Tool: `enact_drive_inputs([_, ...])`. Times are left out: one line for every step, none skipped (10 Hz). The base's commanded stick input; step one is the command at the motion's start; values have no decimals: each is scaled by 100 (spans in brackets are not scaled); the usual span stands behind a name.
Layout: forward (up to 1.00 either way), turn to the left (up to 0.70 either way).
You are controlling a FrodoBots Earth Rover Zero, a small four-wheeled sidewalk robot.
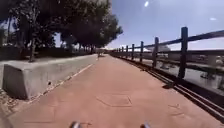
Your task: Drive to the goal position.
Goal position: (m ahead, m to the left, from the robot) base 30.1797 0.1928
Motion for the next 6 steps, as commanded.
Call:
enact_drive_inputs([100, -27])
enact_drive_inputs([100, -30])
enact_drive_inputs([100, 0])
enact_drive_inputs([100, 0])
enact_drive_inputs([100, 0])
enact_drive_inputs([100, 0])
